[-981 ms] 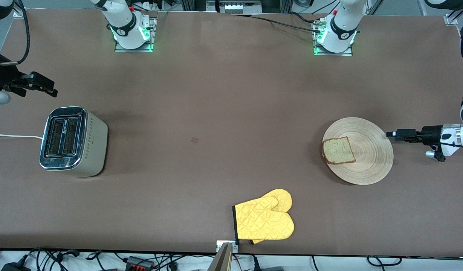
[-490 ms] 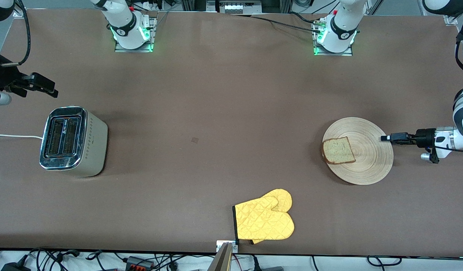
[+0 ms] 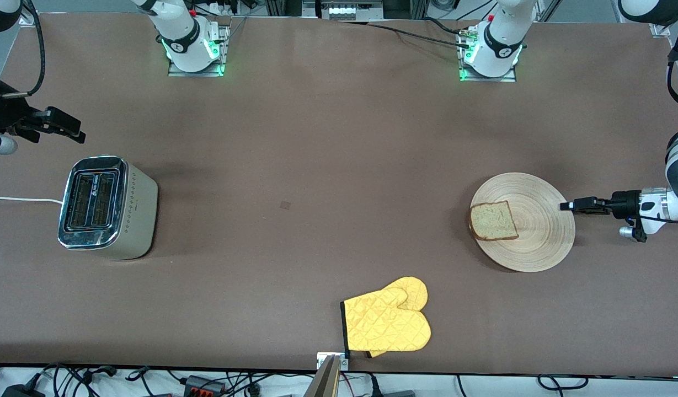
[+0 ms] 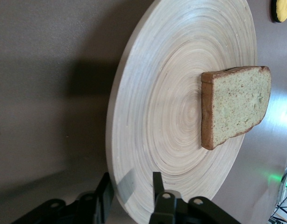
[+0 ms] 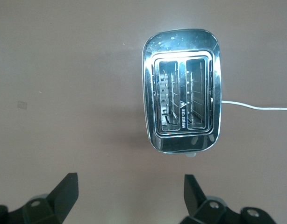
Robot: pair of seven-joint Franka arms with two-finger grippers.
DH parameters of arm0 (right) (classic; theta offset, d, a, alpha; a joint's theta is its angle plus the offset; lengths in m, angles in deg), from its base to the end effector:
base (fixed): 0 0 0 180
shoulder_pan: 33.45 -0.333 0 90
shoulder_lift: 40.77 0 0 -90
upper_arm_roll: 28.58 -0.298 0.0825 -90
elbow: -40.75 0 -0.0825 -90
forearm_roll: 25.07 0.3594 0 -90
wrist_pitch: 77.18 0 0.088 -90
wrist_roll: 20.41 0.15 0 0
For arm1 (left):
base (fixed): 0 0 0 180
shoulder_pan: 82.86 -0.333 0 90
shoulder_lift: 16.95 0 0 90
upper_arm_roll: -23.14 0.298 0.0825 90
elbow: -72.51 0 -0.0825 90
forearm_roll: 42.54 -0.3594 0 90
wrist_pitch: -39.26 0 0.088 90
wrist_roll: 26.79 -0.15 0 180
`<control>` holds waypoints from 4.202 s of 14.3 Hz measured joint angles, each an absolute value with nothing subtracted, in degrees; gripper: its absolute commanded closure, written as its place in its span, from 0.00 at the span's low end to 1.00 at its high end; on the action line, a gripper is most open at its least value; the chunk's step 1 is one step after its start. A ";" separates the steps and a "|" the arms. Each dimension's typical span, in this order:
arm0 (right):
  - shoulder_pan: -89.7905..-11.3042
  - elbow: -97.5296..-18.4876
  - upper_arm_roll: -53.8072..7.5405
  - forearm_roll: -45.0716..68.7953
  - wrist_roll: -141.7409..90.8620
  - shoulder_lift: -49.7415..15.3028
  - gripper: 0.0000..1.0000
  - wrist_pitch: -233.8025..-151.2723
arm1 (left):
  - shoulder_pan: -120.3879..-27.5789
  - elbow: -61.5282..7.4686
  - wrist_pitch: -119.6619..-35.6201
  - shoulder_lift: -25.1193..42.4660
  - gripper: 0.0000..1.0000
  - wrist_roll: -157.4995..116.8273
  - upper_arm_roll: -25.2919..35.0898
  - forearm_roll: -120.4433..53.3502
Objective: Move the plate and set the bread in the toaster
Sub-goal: 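Grip the wooden plate rim with the left gripper, then push the plate toward the toaster with the left gripper, then release the plate with the left gripper while the right gripper reaches the bread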
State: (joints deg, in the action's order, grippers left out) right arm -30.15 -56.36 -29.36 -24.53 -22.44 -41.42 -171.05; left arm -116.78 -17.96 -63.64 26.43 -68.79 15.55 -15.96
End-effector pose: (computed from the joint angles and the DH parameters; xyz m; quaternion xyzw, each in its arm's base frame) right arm 0.5262 -0.0218 0.5196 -0.9997 0.0047 0.0224 0.0055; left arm 0.5536 0.2154 0.1477 0.9333 -0.0137 -0.0732 0.3513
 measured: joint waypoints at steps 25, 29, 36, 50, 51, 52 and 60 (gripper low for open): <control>-29.92 -56.60 -29.07 -24.53 -22.45 -40.79 0.00 -171.05 | -83.24 -17.98 -62.61 31.50 1.00 -62.42 13.26 29.02; -29.90 -56.66 -29.03 -24.53 -22.45 -39.50 0.00 -172.25 | -72.11 -17.99 -73.35 32.47 1.00 -62.42 13.12 36.89; -33.88 -56.79 -29.64 -21.57 -22.39 -32.04 0.00 -176.05 | -65.15 -18.00 -77.63 33.30 1.00 -62.45 13.29 39.74; -43.46 -56.86 -29.89 -11.72 -15.66 -16.92 0.17 -185.27 | -64.99 -17.77 -78.90 34.70 0.65 -62.57 14.52 39.14; -43.64 -56.88 -29.89 -10.06 -15.28 -16.29 0.18 -185.27 | -65.77 -17.55 -78.76 34.58 0.65 -62.57 14.90 36.99; -43.69 -56.89 -29.88 -8.69 -15.10 -15.53 0.18 -185.27 | -67.38 -17.20 -77.84 34.36 0.65 -62.54 15.07 33.39; -43.76 -58.63 -29.87 -0.65 -14.57 -10.04 0.21 -185.23 | -91.02 -5.45 -48.07 28.52 0.62 -54.51 15.54 -4.09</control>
State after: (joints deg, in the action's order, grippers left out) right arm -43.76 -58.63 -29.87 -0.65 -14.57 -10.04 -185.23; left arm -91.02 -5.45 -48.07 28.52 -54.51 15.54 -4.09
